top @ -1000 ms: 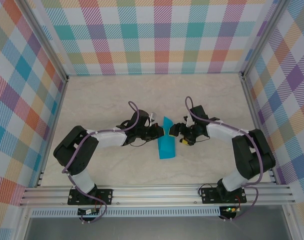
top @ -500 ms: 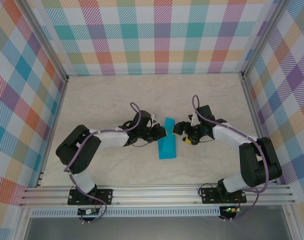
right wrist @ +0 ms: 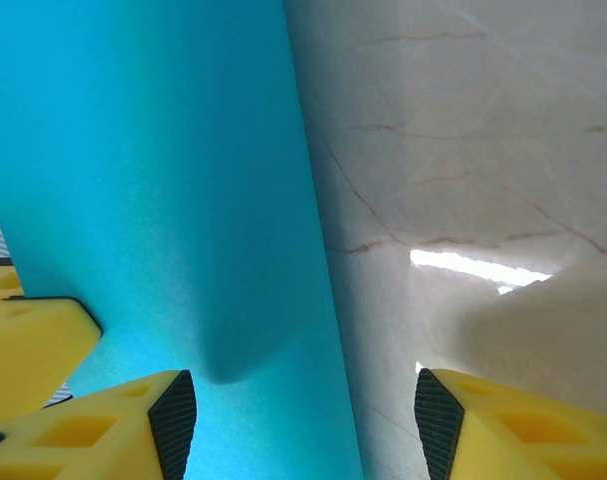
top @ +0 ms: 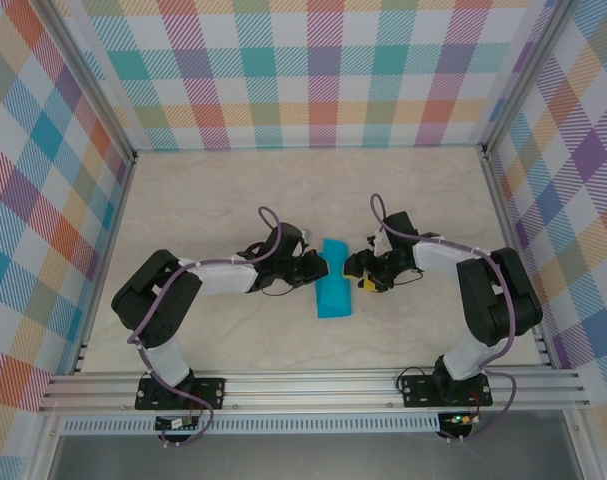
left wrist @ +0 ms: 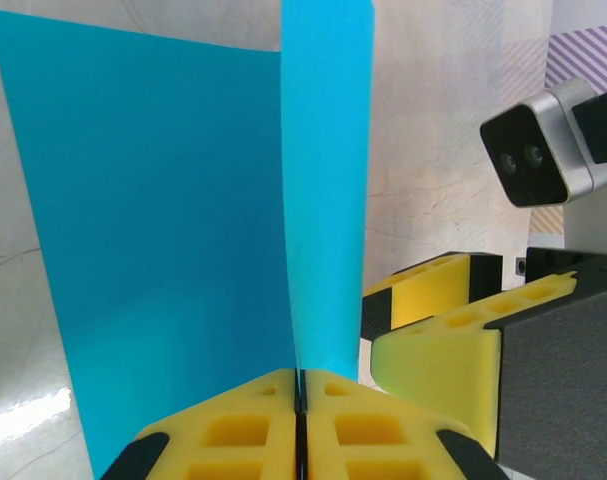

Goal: Fold a paper plane with a square sheet of paper (pick it up from the middle)
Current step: First fold in half a square sheet of paper at the center of the table.

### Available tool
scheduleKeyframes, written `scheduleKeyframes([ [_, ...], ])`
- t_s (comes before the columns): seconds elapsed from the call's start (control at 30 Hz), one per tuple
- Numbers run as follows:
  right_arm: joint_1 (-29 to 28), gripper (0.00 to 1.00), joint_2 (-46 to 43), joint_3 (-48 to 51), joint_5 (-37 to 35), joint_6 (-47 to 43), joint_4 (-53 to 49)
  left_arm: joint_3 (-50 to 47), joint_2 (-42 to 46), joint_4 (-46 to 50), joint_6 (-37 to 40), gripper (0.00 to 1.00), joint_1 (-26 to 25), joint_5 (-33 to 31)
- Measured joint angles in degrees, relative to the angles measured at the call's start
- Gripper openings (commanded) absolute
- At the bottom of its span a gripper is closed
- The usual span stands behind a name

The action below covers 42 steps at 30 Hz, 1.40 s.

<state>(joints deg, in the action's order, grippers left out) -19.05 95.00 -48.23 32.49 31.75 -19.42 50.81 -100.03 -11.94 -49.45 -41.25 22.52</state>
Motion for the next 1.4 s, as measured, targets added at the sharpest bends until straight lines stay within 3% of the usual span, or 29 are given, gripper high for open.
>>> scheduleKeyframes([
  [0.33,-0.1,0.54,3.4,-2.5,2.1,-3.2,-1.1,0.0,0.0,0.1,0.0,0.16,0.0,-0.2],
  [0.53,-0.8,0.51,5.1,-3.5,2.0,-4.5,-2.6,0.0,0.0,1.8,0.1,0.35,-0.7,-1.5],
  [0.57,-1.0,0.51,5.1,-3.8,1.8,-4.7,-2.9,0.0,0.1,2.4,0.3,0.42,-0.8,-2.0],
  [0.77,-2.1,0.52,5.1,-5.0,-0.7,-5.3,-4.2,0.0,5.2,9.2,1.1,0.51,-1.1,-8.0],
  [1.07,-4.8,0.55,6.7,-8.1,-5.4,-6.1,-8.0,-1.1,17.1,18.4,1.5,0.54,-1.1,-20.2],
  [1.4,-6.3,0.58,6.7,-9.1,-8.9,-4.3,-9.1,-1.2,17.1,21.3,2.4,0.52,-1.1,-22.6],
])
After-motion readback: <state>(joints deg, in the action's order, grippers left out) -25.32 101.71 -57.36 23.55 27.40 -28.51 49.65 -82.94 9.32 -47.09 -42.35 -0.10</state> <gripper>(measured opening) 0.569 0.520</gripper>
